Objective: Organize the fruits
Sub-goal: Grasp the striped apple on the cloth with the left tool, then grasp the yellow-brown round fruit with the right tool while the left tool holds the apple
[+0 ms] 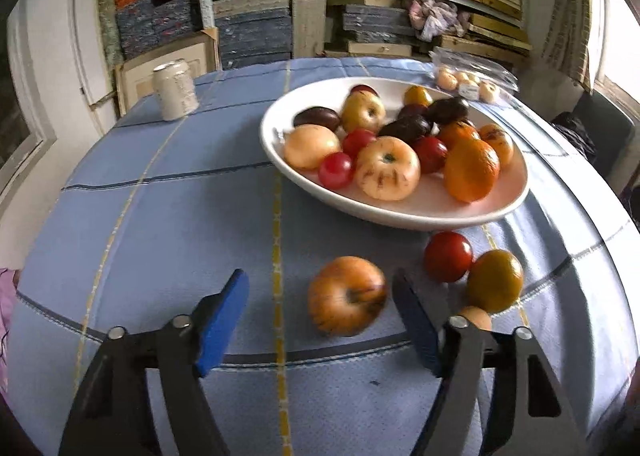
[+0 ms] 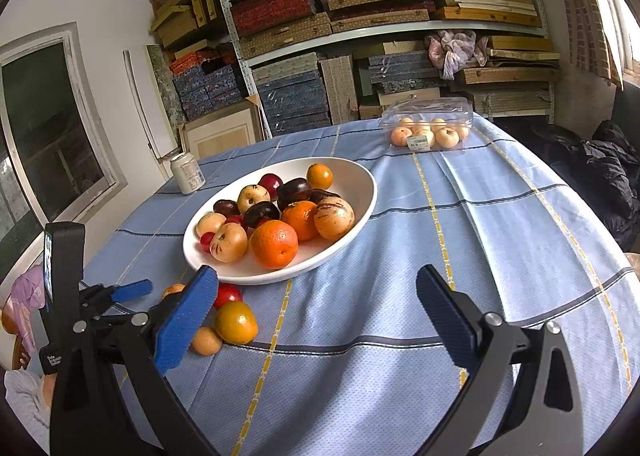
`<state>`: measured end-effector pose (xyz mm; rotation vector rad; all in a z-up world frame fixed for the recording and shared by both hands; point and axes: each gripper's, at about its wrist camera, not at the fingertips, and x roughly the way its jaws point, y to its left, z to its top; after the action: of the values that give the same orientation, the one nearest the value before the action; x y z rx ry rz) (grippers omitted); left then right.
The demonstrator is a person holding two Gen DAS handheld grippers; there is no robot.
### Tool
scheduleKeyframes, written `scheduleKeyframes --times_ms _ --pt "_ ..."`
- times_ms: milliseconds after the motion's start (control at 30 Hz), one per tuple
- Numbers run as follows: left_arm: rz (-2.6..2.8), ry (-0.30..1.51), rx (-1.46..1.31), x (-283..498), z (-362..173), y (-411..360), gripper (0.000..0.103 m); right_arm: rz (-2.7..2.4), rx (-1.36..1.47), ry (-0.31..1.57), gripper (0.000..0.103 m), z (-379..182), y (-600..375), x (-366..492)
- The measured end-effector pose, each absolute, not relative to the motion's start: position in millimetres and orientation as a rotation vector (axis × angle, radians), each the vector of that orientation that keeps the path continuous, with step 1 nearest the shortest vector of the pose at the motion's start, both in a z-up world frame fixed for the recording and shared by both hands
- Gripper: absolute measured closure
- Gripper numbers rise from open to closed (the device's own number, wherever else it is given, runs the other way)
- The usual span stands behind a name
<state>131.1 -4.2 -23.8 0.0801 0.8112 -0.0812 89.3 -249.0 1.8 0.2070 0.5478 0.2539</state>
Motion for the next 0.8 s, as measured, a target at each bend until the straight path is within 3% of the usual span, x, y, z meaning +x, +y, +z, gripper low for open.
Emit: scheduleKeyframes --times_ms 133,233,300,333,667,800 --pt "-0.112 0.815 0.089 130.9 -25.0 -9.4 0.035 0.254 0.201 0.551 0.005 2.1 -248.0 89.8" --pt "-0.138 0.829 0.084 132.2 -27.1 -10.8 0.046 0.254 0.2 0.554 0.005 1.2 -247.1 89.1" --pt "-0.155 0.853 0.07 134.7 -30.1 -10.5 0.062 0.255 0.201 0.556 0.005 1.2 -246.9 89.4" --pt "-0.161 0.861 0.065 135.1 -31.1 -10.8 0.064 0.256 0.202 0.557 0.005 1.0 -246.9 89.6" --pt "-0.061 0.809 0.04 125.1 -19.5 3.5 0.064 0.364 0.105 0.624 0.005 -9.4 -222.6 92.3" --pt "-0.017 0.783 0.01 122.0 -10.2 14.8 0.064 0.41 -0.024 0.663 0.014 -22.6 -191.7 89.0"
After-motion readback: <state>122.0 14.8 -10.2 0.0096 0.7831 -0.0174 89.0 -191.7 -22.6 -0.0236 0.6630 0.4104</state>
